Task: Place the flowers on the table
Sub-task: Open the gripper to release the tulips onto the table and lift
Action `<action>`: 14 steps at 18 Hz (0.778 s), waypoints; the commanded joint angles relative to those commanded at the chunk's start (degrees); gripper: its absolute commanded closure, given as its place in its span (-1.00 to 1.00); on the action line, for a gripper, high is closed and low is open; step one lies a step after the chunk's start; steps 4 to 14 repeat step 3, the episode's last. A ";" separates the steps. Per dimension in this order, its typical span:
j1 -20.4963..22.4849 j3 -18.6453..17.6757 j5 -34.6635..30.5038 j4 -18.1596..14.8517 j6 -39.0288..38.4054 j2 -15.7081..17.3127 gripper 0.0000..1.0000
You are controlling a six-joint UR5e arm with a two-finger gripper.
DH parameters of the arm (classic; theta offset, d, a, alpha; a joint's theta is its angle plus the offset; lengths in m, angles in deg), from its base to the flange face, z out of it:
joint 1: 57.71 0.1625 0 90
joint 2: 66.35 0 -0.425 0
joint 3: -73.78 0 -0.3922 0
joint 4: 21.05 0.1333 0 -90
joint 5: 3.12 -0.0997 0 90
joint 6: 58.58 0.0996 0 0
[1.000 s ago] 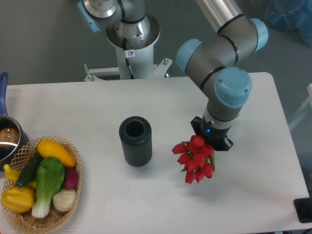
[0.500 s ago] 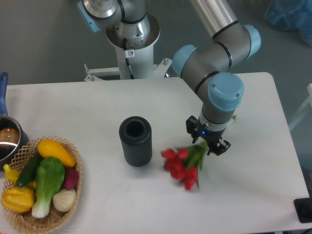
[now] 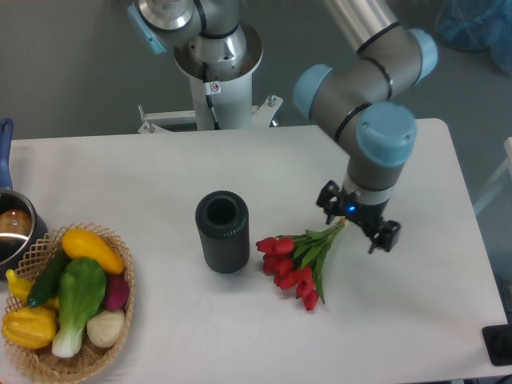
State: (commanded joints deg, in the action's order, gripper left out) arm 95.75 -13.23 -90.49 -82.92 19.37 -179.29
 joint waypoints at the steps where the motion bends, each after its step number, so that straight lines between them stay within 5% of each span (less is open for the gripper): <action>1: 0.00 0.00 -0.09 0.09 0.79 0.35 -1.00; 14: -0.17 0.00 -0.18 0.00 1.59 0.70 -1.00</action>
